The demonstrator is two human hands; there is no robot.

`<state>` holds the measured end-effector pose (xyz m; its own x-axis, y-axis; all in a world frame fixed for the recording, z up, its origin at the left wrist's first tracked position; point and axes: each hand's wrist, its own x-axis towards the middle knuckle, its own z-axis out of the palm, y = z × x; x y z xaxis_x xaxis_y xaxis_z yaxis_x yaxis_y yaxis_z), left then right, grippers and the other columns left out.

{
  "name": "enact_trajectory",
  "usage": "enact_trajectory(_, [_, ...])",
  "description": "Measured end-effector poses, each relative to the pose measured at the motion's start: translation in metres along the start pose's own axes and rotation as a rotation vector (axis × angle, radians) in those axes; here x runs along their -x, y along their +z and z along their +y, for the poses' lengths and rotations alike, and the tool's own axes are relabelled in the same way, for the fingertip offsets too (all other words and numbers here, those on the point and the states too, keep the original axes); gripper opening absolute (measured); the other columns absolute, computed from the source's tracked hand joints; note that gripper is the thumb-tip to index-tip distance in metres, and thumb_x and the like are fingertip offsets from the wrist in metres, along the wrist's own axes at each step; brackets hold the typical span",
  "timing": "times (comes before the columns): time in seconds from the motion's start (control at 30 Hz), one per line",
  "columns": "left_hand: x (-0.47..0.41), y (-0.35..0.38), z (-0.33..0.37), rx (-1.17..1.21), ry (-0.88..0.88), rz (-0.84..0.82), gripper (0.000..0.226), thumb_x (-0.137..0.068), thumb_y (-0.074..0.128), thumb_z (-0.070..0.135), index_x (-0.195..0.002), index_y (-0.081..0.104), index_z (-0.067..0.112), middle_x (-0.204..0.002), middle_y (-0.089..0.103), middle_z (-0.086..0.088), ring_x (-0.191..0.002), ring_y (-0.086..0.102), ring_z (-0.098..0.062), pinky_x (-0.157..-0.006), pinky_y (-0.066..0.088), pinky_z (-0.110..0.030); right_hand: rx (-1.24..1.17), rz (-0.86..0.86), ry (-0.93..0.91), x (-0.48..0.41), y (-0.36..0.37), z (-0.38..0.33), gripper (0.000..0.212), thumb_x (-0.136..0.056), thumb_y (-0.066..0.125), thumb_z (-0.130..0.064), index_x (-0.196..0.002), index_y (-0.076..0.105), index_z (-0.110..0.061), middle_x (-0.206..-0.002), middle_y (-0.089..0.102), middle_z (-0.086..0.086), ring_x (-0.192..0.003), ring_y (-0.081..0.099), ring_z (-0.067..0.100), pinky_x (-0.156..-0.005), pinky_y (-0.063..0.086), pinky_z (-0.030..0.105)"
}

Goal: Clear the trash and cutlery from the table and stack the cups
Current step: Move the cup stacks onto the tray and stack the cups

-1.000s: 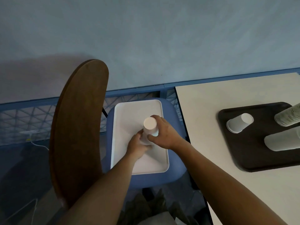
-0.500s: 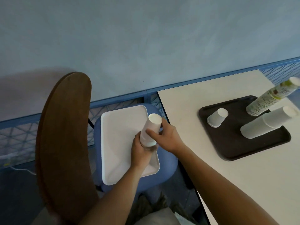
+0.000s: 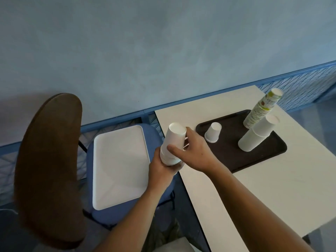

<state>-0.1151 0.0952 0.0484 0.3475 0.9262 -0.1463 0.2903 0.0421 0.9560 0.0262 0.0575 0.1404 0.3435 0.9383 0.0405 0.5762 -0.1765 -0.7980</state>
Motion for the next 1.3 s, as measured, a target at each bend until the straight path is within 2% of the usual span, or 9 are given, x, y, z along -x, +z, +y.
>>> enact_trajectory(0.17, [0.04, 0.051, 0.035, 0.004, 0.02, 0.005, 0.068, -0.072, 0.096, 0.027, -0.123, 0.053, 0.039, -0.106, 0.068, 0.021, -0.096, 0.065, 0.009, -0.069, 0.051, -0.007, -0.028, 0.001, -0.002, 0.036, -0.057, 0.024, 0.055, -0.079, 0.079, -0.05, -0.12, 0.055, -0.022, -0.107, 0.064, -0.008, -0.093, 0.065, 0.011, -0.078, 0.06, 0.03])
enact_trajectory(0.37, [0.088, 0.115, 0.055, -0.024, -0.01, 0.015, 0.063, -0.072, 0.096, 0.024, -0.112, 0.053, 0.045, -0.104, 0.066, 0.022, -0.09, 0.061, 0.019, -0.063, 0.047, -0.001, -0.017, -0.073, -0.027, 0.078, -0.121, 0.054, 0.06, -0.08, 0.079, -0.047, -0.129, 0.053, -0.022, -0.111, 0.064, -0.009, -0.096, 0.064, 0.009, -0.081, 0.057, 0.025])
enact_trajectory(0.47, [0.105, 0.131, 0.066, -0.061, -0.04, 0.03, 0.064, -0.071, 0.096, 0.031, -0.117, 0.052, 0.041, -0.1, 0.065, 0.023, -0.086, 0.064, 0.007, -0.058, 0.047, -0.005, -0.017, -0.076, -0.032, 0.09, -0.14, 0.061, 0.057, -0.081, 0.079, -0.046, -0.126, 0.056, -0.021, -0.106, 0.064, -0.009, -0.094, 0.063, 0.008, -0.071, 0.05, 0.015])
enact_trajectory(0.53, [0.114, 0.133, 0.072, -0.083, -0.054, 0.045, 0.066, -0.071, 0.095, 0.034, -0.119, 0.05, 0.039, -0.099, 0.063, 0.024, -0.086, 0.06, 0.007, -0.057, 0.044, -0.005, -0.033, -0.083, -0.034, 0.095, -0.146, 0.063, 0.055, -0.082, 0.079, -0.045, -0.126, 0.056, -0.021, -0.105, 0.063, -0.01, -0.094, 0.063, 0.007, -0.069, 0.046, 0.011])
enact_trajectory(0.73, [0.123, 0.126, 0.075, -0.101, -0.093, 0.074, 0.066, -0.068, 0.097, 0.032, -0.118, 0.054, 0.035, -0.101, 0.066, 0.021, -0.089, 0.063, 0.005, -0.056, 0.045, -0.004, -0.035, -0.115, -0.081, 0.095, -0.146, 0.055, 0.051, -0.082, 0.078, -0.048, -0.121, 0.056, -0.024, -0.105, 0.065, -0.009, -0.094, 0.064, 0.007, -0.072, 0.049, 0.017])
enact_trajectory(0.83, [0.118, 0.119, 0.076, -0.113, -0.085, 0.073, 0.067, -0.066, 0.097, 0.036, -0.12, 0.057, 0.036, -0.102, 0.07, 0.02, -0.091, 0.066, 0.005, -0.062, 0.046, -0.008, -0.006, -0.121, -0.104, 0.089, -0.144, 0.051, 0.051, -0.081, 0.079, -0.049, -0.118, 0.055, -0.025, -0.105, 0.065, -0.008, -0.092, 0.064, 0.007, -0.072, 0.051, 0.017])
enact_trajectory(1.0, [0.098, 0.109, 0.072, -0.115, -0.059, 0.025, 0.068, -0.064, 0.097, 0.039, -0.12, 0.06, 0.036, -0.105, 0.074, 0.015, -0.096, 0.07, -0.006, -0.072, 0.055, -0.021, -0.003, -0.12, -0.125, 0.079, -0.145, 0.044, 0.05, -0.081, 0.079, -0.045, -0.12, 0.056, -0.023, -0.097, 0.059, -0.021, -0.09, 0.062, -0.001, -0.067, 0.047, 0.012])
enact_trajectory(1.2, [0.088, 0.108, 0.067, -0.127, -0.053, 0.024, 0.075, -0.058, 0.095, 0.049, -0.122, 0.059, 0.037, -0.109, 0.073, 0.016, -0.1, 0.07, -0.007, -0.083, 0.06, -0.033, -0.017, -0.052, -0.137, 0.07, -0.144, 0.046, 0.056, -0.082, 0.077, -0.05, -0.126, 0.057, -0.021, -0.107, 0.065, -0.01, -0.091, 0.062, 0.001, -0.071, 0.049, 0.015])
enact_trajectory(1.3, [0.084, 0.108, 0.066, -0.135, -0.065, 0.032, 0.074, -0.059, 0.095, 0.047, -0.122, 0.059, 0.037, -0.109, 0.073, 0.015, -0.101, 0.07, -0.008, -0.086, 0.061, -0.035, -0.024, -0.045, -0.149, 0.064, -0.147, 0.044, 0.054, -0.082, 0.077, -0.05, -0.124, 0.057, -0.022, -0.107, 0.065, -0.012, -0.091, 0.062, -0.001, -0.07, 0.048, 0.014])
